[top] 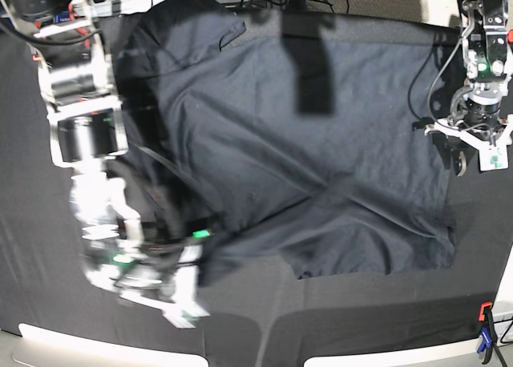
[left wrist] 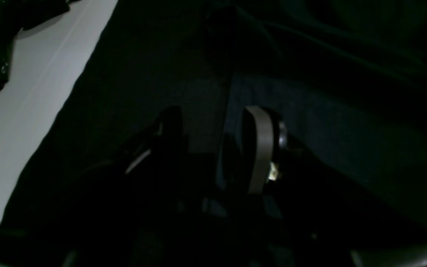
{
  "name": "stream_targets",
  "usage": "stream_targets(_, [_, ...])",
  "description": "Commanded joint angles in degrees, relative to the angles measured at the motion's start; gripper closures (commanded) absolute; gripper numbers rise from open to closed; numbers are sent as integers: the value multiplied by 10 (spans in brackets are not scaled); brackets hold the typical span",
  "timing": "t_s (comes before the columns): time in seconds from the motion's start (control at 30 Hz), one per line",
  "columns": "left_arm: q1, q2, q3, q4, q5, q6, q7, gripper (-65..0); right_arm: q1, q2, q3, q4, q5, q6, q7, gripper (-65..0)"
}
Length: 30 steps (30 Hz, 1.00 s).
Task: Layout the t-shirt on the table in an organized manner, then fold the t-shirt properly
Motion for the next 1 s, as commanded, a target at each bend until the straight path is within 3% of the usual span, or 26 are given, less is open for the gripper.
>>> stream_targets(0.0, [-4, -8, -4, 11, 1, 2, -14, -249, 28, 7, 11, -8, -3, -15, 28, 0])
stream_targets(0.17, [-4, -8, -4, 11, 1, 2, -14, -249, 52, 13, 29, -112, -38, -96, 114, 0])
stream_targets(0.27, [-4, -8, -4, 11, 1, 2, -14, -249, 75, 10, 29, -174, -60, -114, 179, 0])
stream_targets(0.5, [-5, -6, -4, 11, 1, 2, -14, -249, 139, -7, 29, -299, -116, -150, 274, 0])
stream_targets(0.73, [-5, 18, -3, 11, 2, 2, -14, -249, 165, -13, 29, -367, -141, -175, 299, 0])
stream_targets(0.77, [-4, 19, -3, 11, 1, 2, -14, -249, 165, -13, 29, -369, -143, -174, 299, -18])
stream_targets(0.9, [-4, 19, -3, 11, 1, 2, -14, -249, 165, -12, 29, -370, -174, -174, 317, -247])
stream_targets(0.97, [-4, 19, -3, 11, 1, 2, -14, -249, 167, -12, 29, -370, -183, -175, 327, -281])
